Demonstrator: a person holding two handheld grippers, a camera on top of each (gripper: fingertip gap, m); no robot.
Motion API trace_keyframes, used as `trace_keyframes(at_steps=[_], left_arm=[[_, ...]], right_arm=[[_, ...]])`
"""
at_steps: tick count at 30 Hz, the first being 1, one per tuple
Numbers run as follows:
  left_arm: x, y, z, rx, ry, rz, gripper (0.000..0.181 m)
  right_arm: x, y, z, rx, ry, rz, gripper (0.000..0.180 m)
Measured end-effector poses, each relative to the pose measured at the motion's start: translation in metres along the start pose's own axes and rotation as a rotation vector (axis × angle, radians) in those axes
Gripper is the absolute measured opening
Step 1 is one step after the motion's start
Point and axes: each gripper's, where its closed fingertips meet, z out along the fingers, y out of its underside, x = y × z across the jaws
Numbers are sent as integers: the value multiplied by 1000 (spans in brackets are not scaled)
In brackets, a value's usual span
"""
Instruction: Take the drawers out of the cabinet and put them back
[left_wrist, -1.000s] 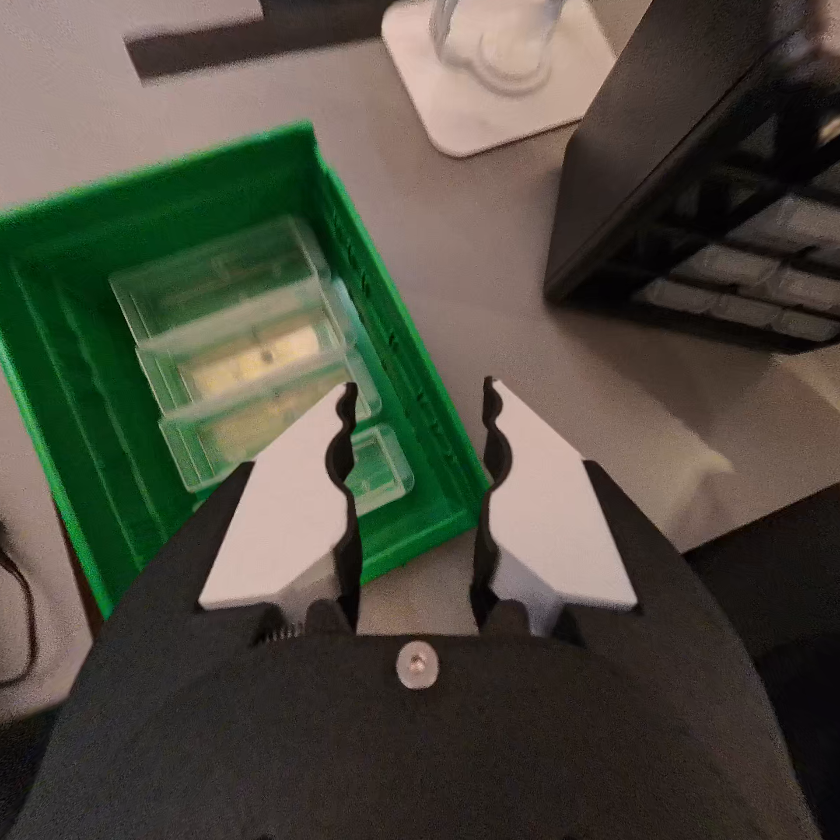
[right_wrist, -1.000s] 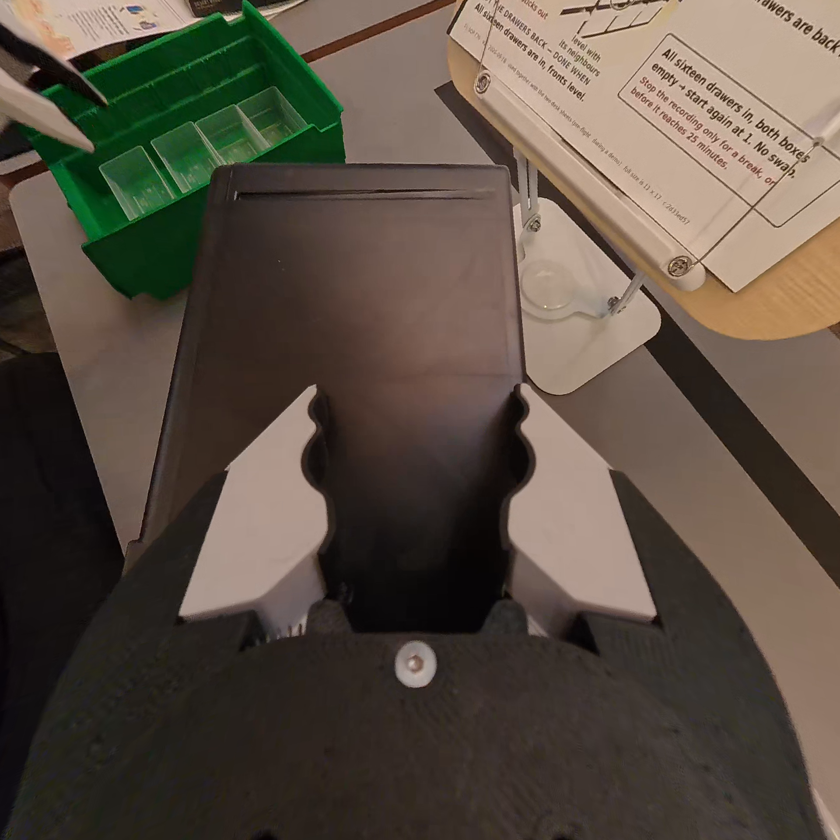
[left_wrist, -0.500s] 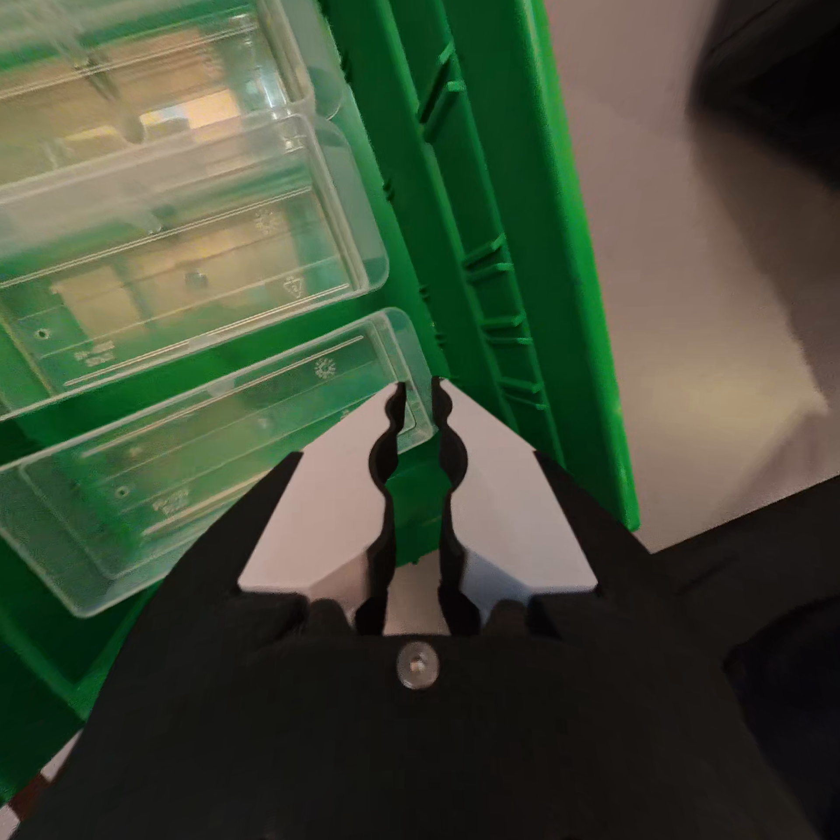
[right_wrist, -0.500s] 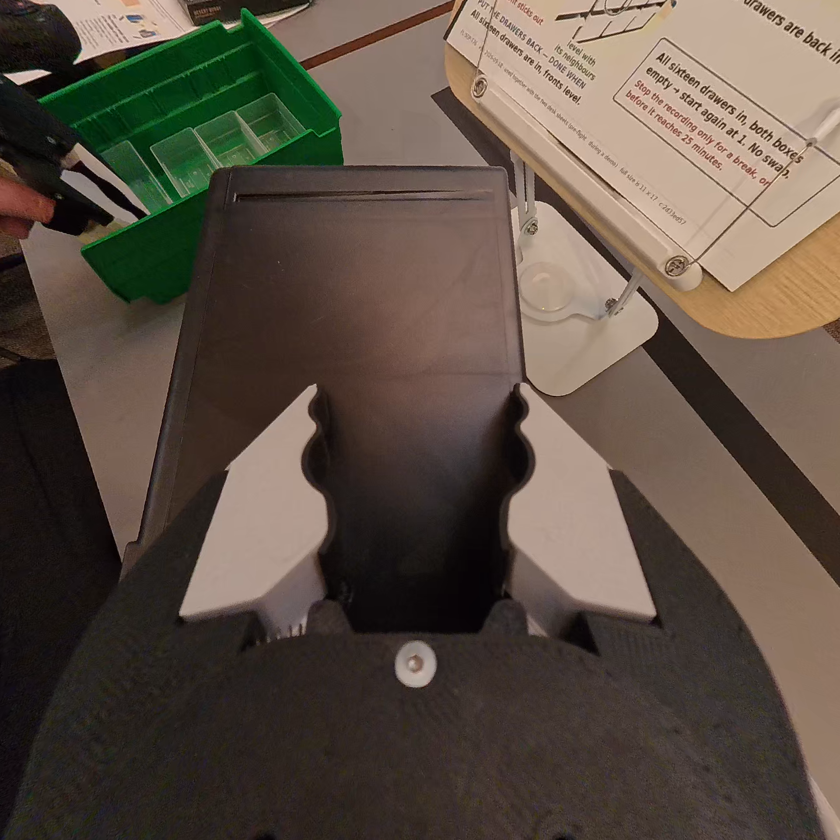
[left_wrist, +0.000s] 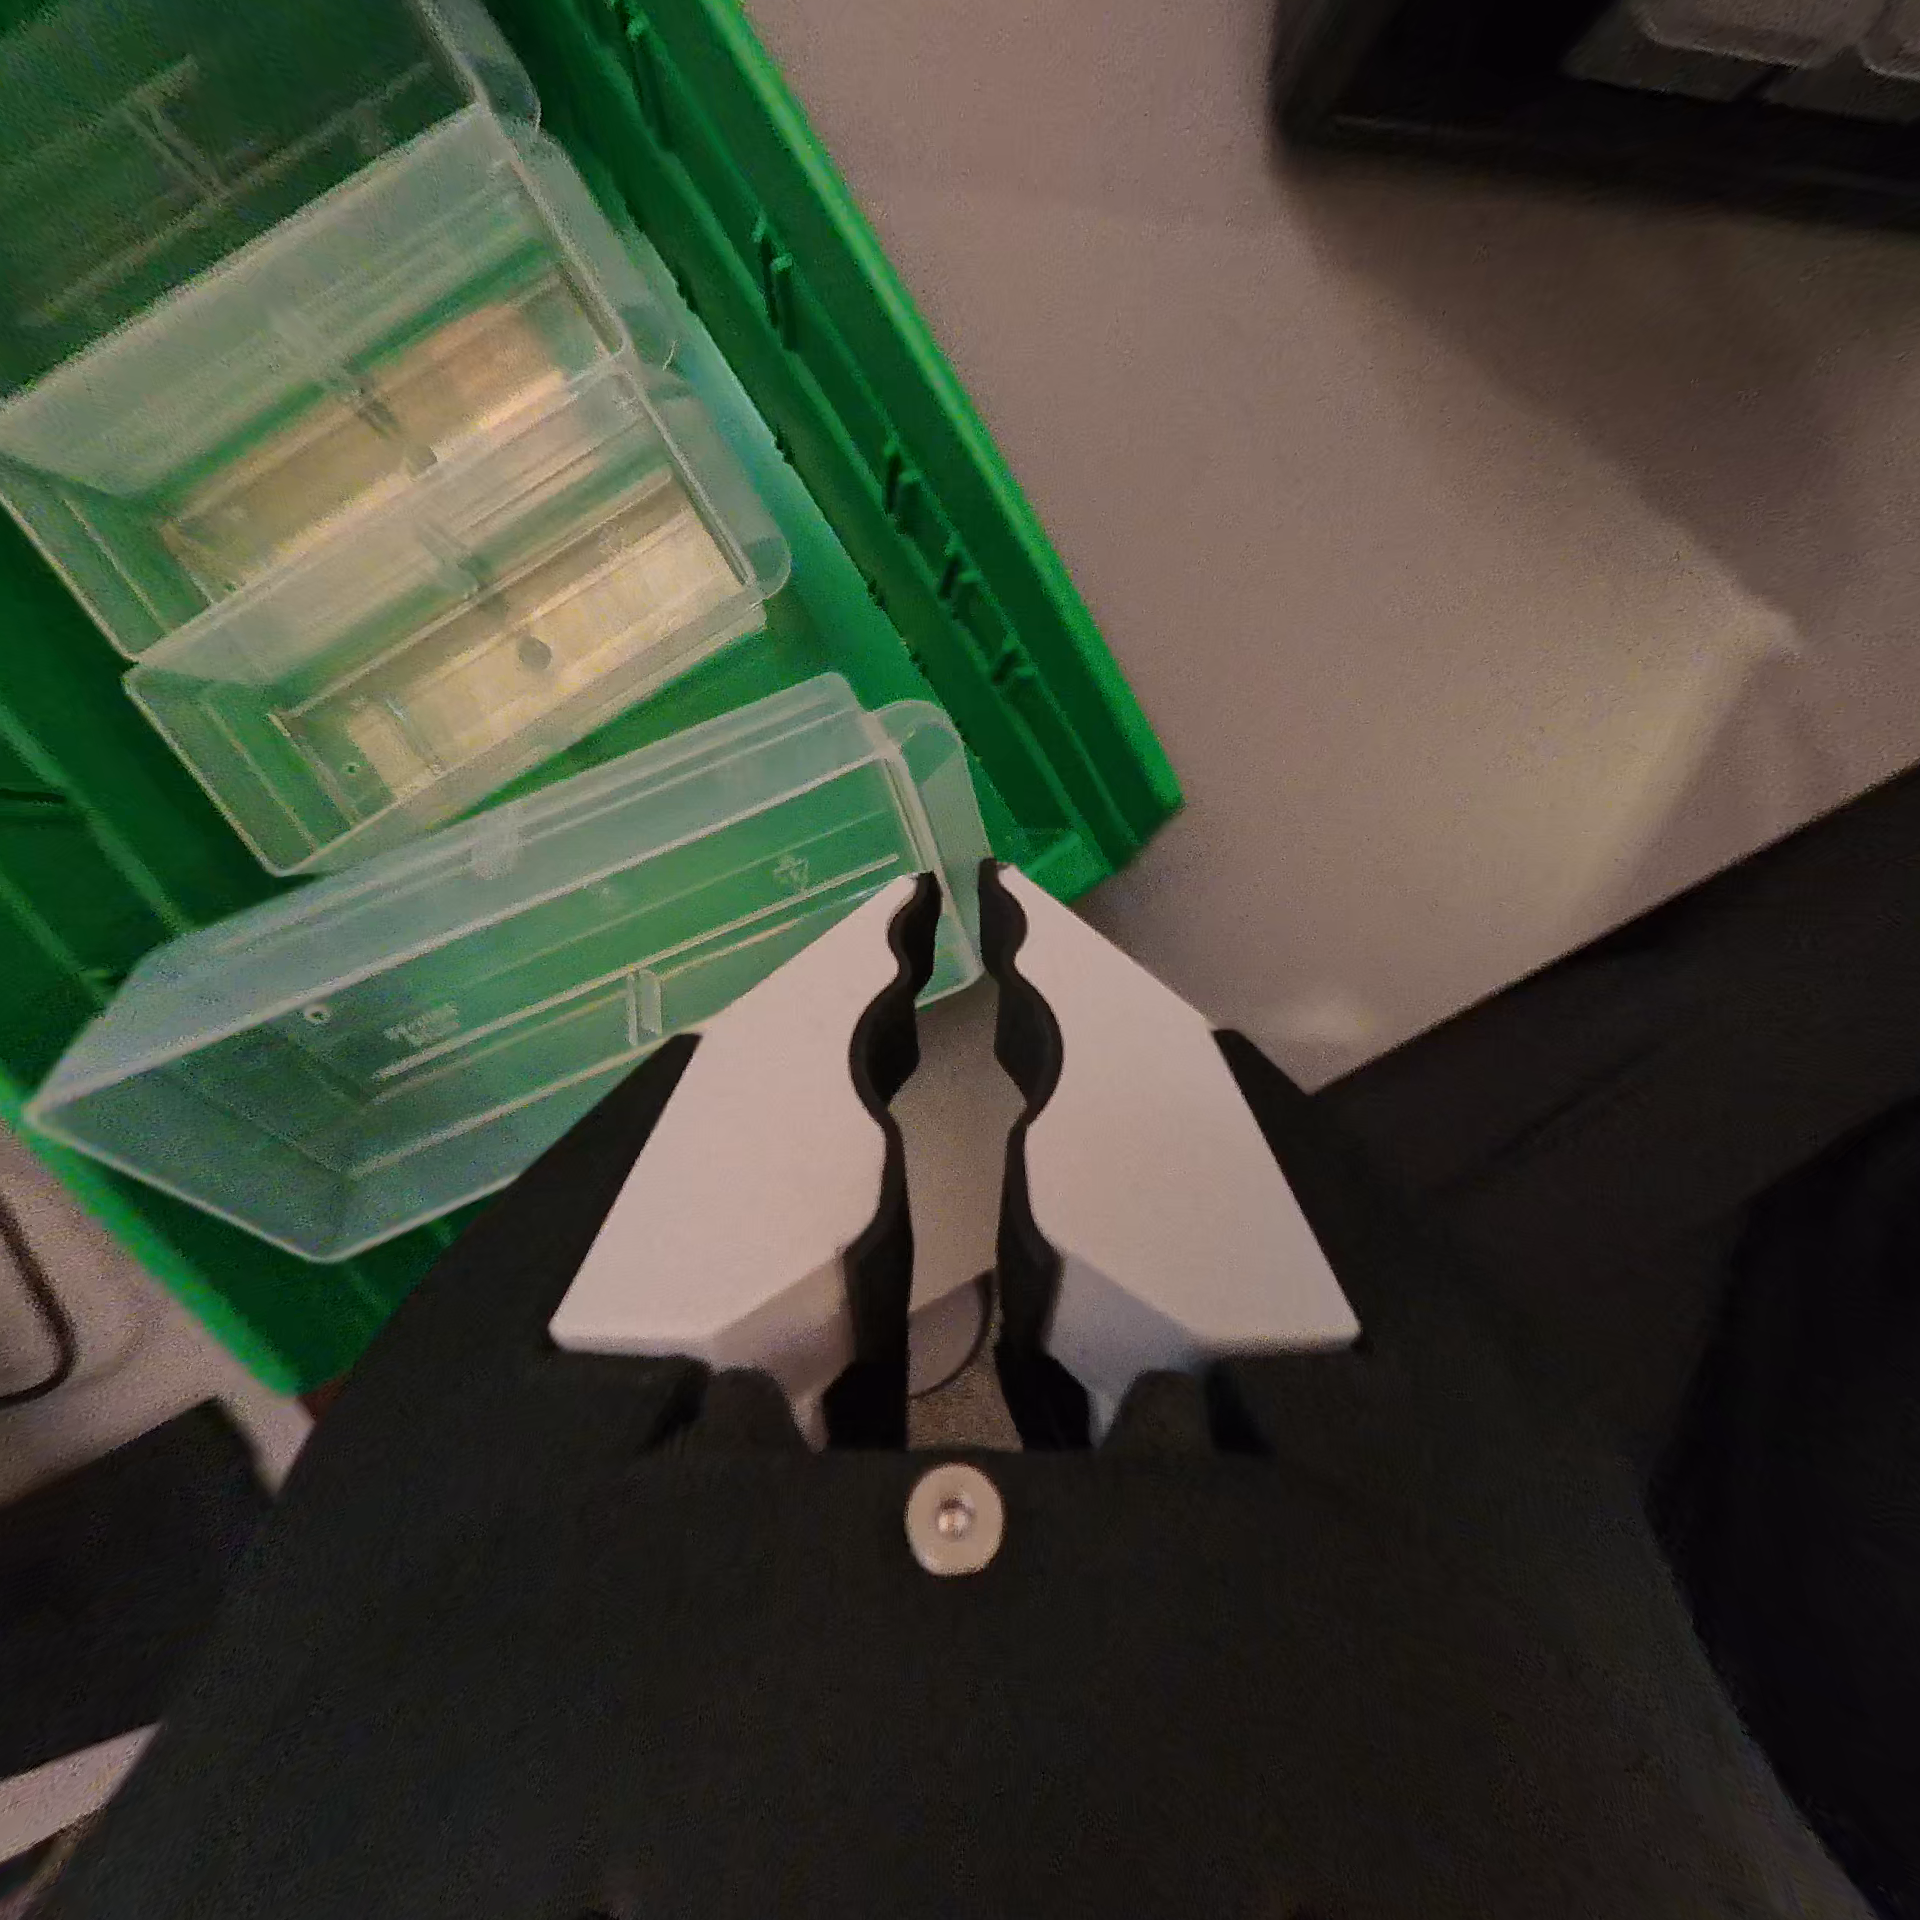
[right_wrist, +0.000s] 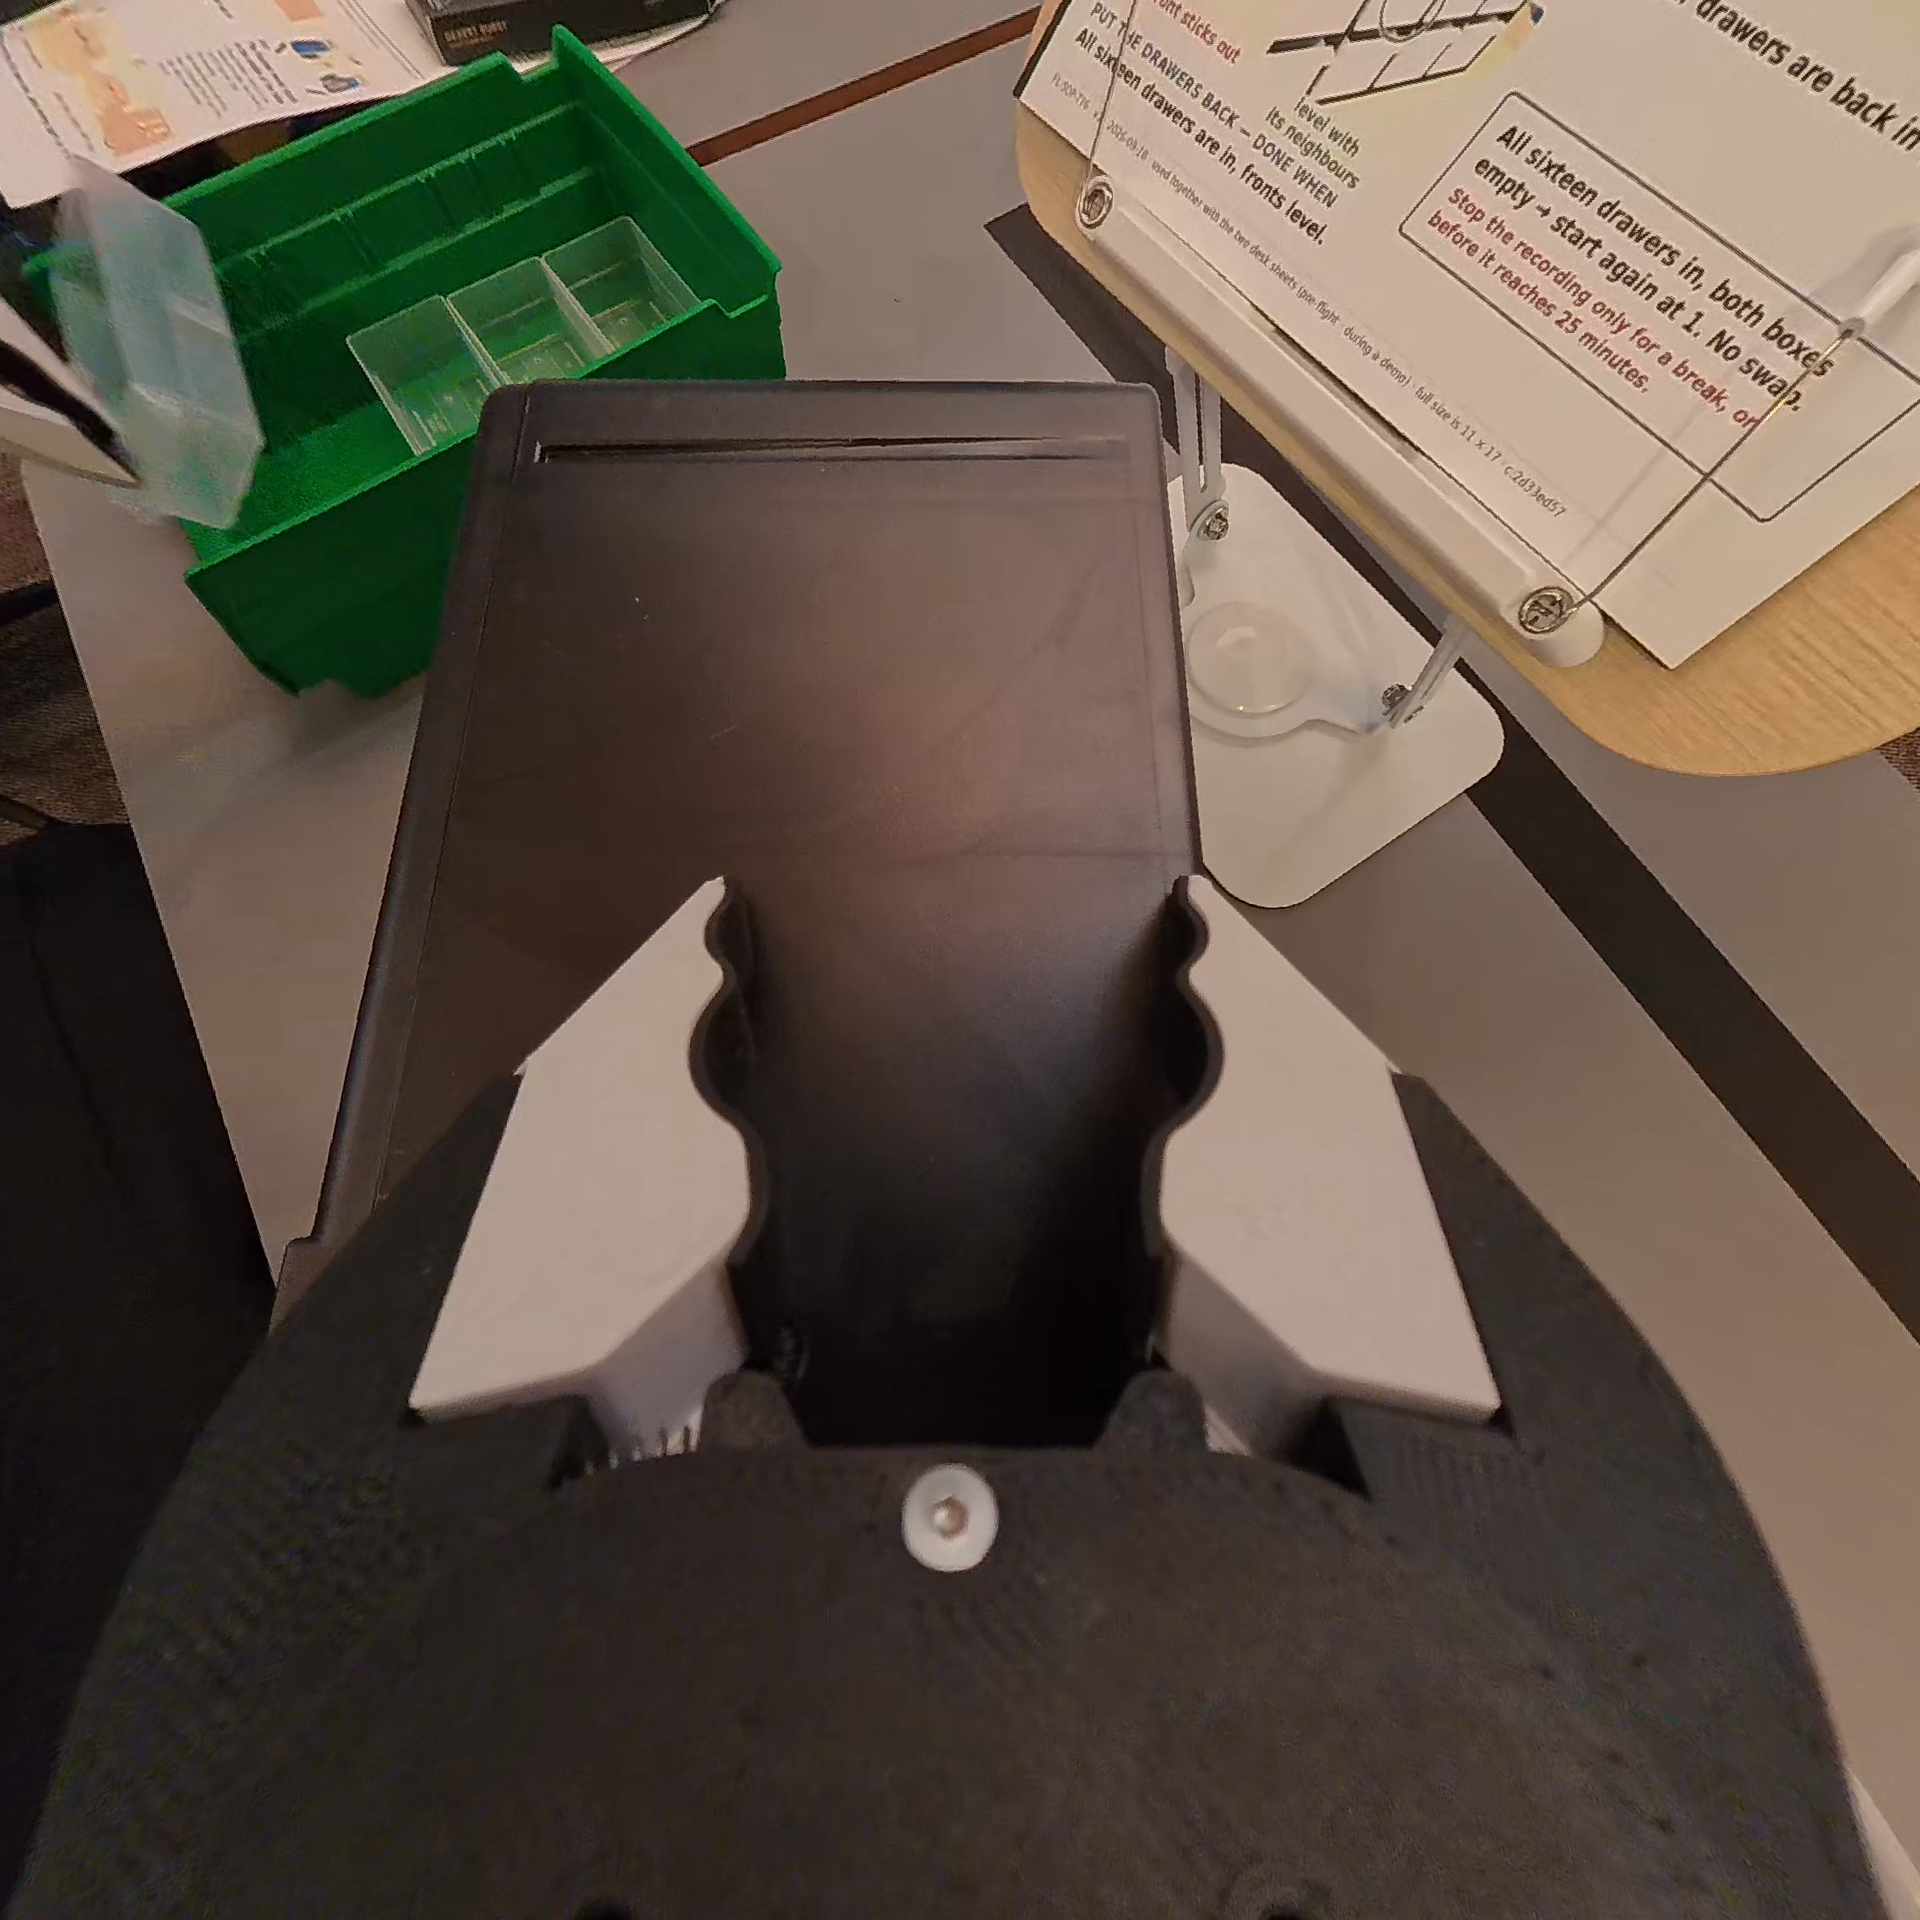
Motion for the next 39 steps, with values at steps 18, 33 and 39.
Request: trace_keyframes(at_steps=[18, 33, 39], left_arm=[[156, 40, 51, -509, 124, 1176, 7], [144, 27, 52, -91, 106, 438, 99], [140, 30, 85, -44, 96, 26, 112]], right_arm=[[0, 0, 0, 0, 0, 3, 80], [0, 0, 0, 5, 0, 1, 80], [1, 0, 0, 6, 0, 4, 79]])
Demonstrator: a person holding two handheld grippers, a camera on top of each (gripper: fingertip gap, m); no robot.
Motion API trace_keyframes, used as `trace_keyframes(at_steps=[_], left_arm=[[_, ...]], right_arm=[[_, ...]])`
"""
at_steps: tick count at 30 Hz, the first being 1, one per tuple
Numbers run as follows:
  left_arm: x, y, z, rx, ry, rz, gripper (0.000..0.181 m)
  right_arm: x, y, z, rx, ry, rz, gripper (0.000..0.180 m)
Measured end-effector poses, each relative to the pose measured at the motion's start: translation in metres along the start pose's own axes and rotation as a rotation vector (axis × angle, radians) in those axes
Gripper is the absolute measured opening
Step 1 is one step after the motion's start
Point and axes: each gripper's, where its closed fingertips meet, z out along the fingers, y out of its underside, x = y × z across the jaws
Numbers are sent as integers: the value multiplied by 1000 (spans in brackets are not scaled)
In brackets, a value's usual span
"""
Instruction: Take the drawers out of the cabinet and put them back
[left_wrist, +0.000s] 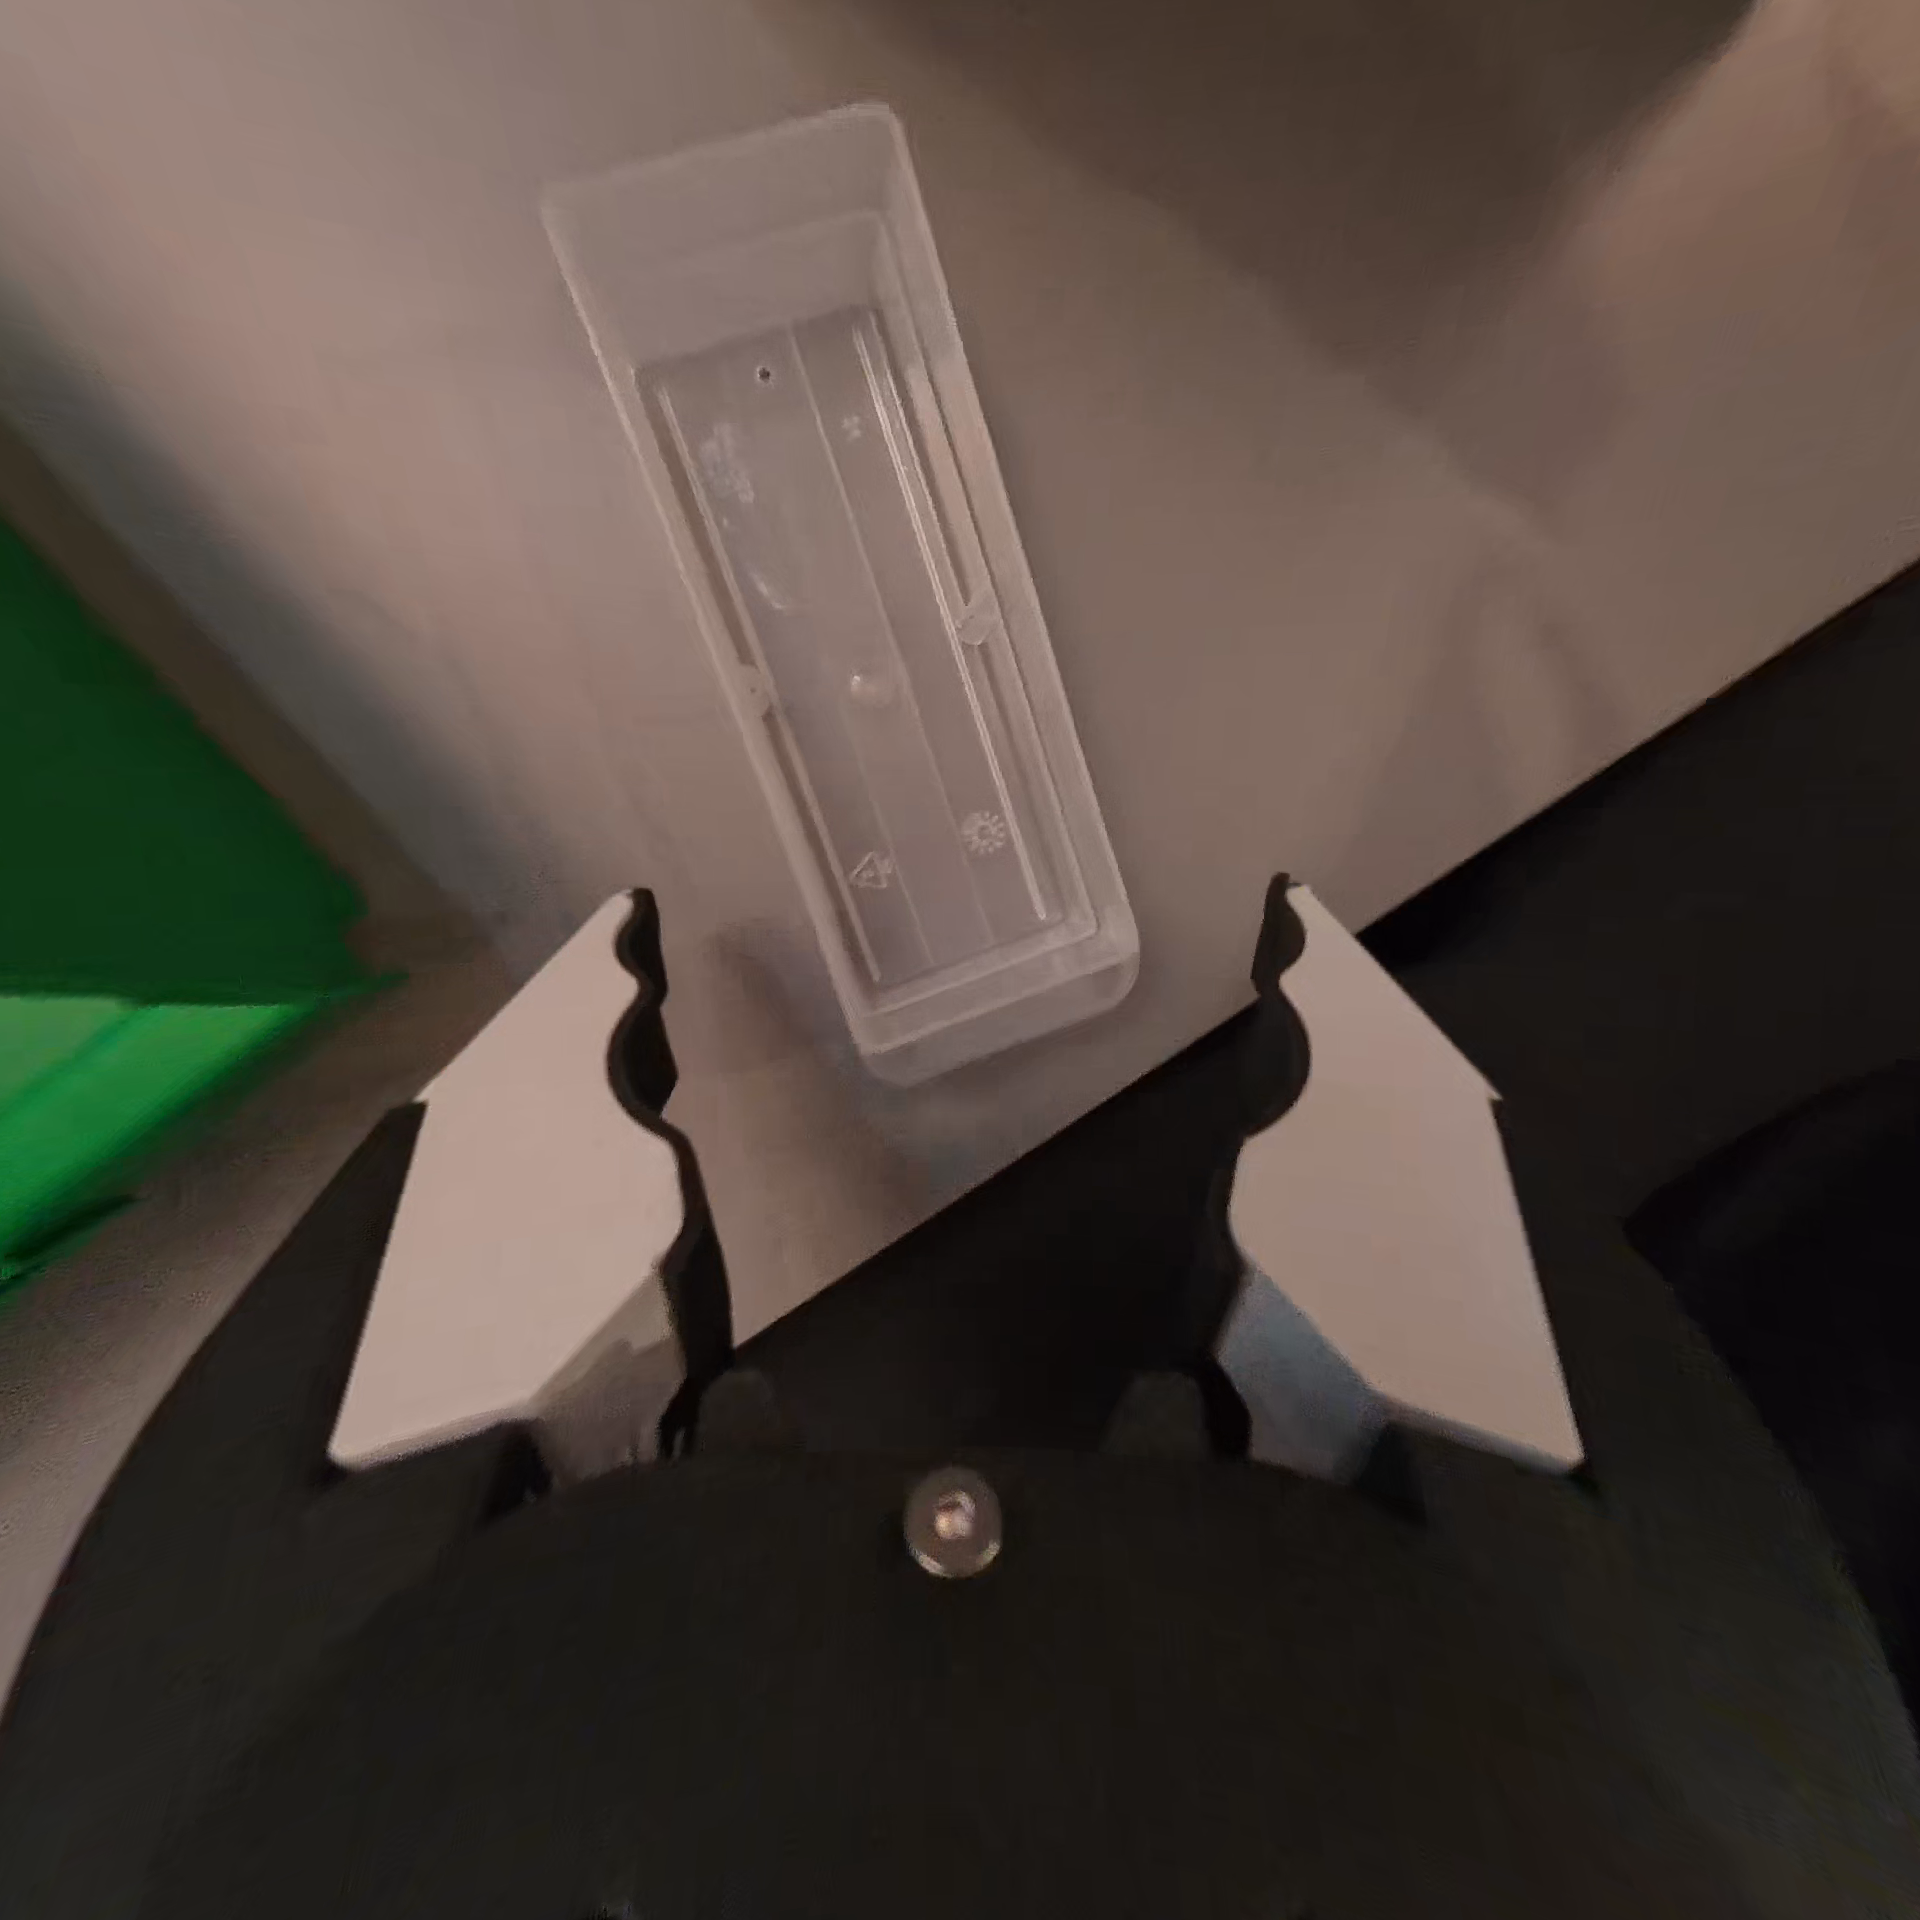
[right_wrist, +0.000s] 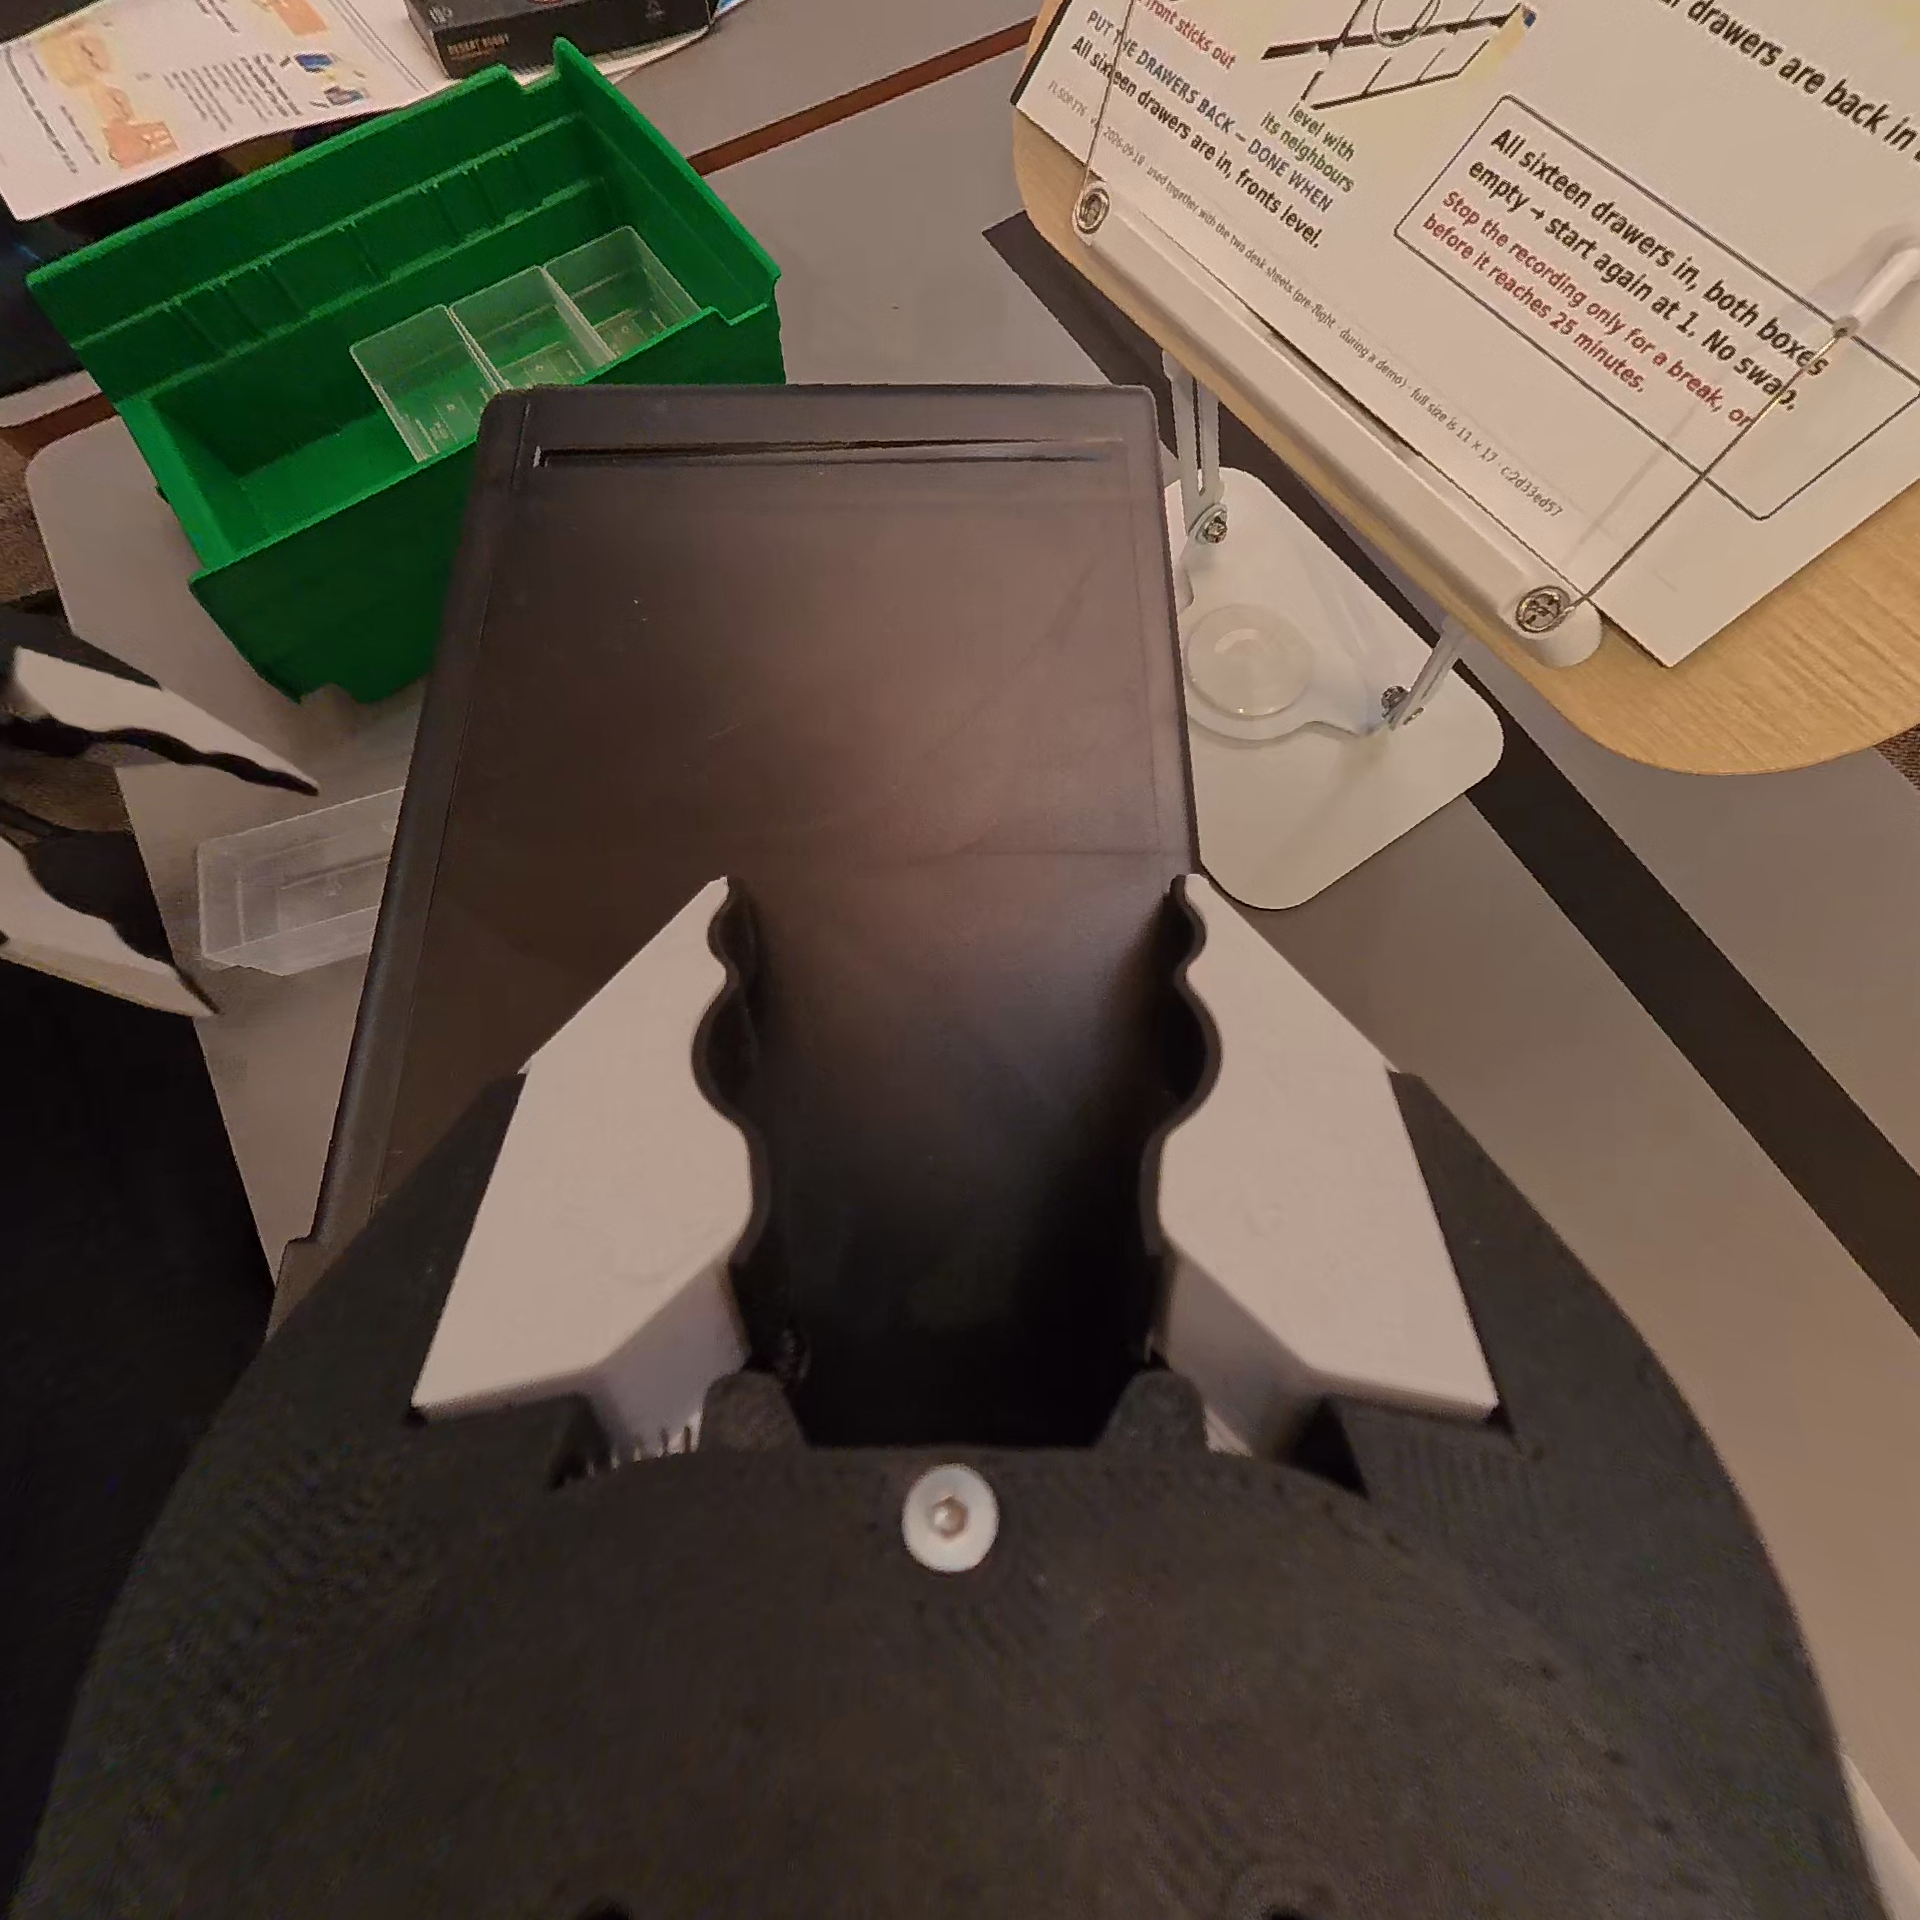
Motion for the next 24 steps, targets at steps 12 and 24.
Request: trace_keyframes(at_steps=[12, 24], left_arm=[[-11, -7, 8, -36, -33, 78, 66], [6, -101, -78, 68, 0, 241, 66]], right_arm=[[0, 0, 0, 4, 2, 0, 79], [0, 0, 0, 4, 3, 2, 79]])
